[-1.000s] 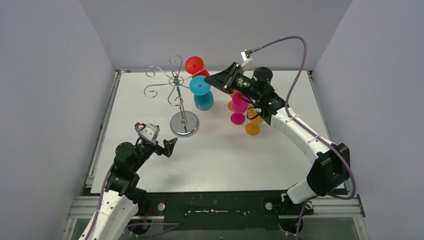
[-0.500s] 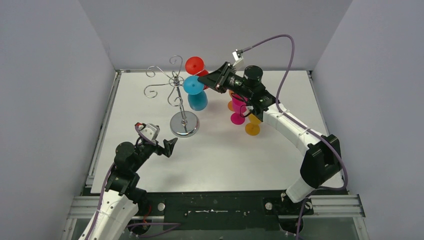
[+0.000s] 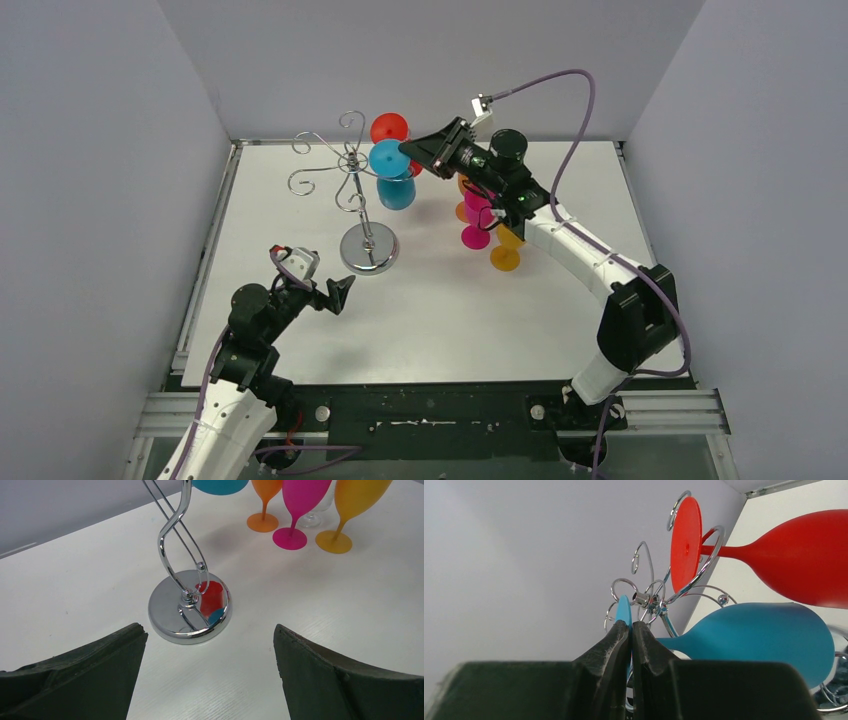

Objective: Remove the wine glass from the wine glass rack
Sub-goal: Pick up the wine glass from the wine rack.

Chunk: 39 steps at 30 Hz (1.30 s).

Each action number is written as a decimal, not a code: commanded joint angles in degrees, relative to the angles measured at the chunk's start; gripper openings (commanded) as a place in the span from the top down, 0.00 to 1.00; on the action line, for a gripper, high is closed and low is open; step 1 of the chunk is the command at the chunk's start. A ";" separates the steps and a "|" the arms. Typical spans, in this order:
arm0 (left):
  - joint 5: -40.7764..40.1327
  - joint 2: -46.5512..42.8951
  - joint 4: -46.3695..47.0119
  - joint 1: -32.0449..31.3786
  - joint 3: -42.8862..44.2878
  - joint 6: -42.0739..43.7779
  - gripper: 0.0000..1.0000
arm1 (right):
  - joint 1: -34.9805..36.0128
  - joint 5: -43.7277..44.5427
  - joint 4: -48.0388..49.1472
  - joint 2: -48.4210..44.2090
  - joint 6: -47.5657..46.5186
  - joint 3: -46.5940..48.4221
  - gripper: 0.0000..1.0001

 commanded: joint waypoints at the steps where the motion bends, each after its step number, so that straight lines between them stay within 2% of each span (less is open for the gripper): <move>1: 0.97 -0.08 1.32 0.32 1.39 0.59 0.03 | -1.04 2.52 5.59 -2.02 0.47 1.20 1.00; 11: -0.90 -0.17 2.51 0.32 1.00 -1.70 0.03 | -3.44 3.95 6.67 -6.49 1.06 -3.59 1.00; 20: -1.90 -0.08 6.08 0.36 0.76 -10.52 0.03 | -4.58 2.59 8.25 -10.72 2.38 -8.47 1.00; 25: -6.09 1.07 4.73 0.73 3.06 -21.80 0.03 | -5.75 2.36 8.69 -14.14 0.72 -10.99 1.00; 32: 1.77 6.85 -6.28 1.52 14.02 -17.32 0.03 | -7.45 -0.35 2.09 -20.78 -7.40 -12.64 1.00; 35: 8.75 6.89 -4.20 1.64 13.50 -17.52 0.03 | -7.46 -3.65 0.81 -23.45 -11.33 -14.55 1.00; 39: 16.05 6.29 1.67 1.64 11.59 -24.28 0.04 | -7.29 -8.92 1.11 -27.05 -16.15 -18.62 1.00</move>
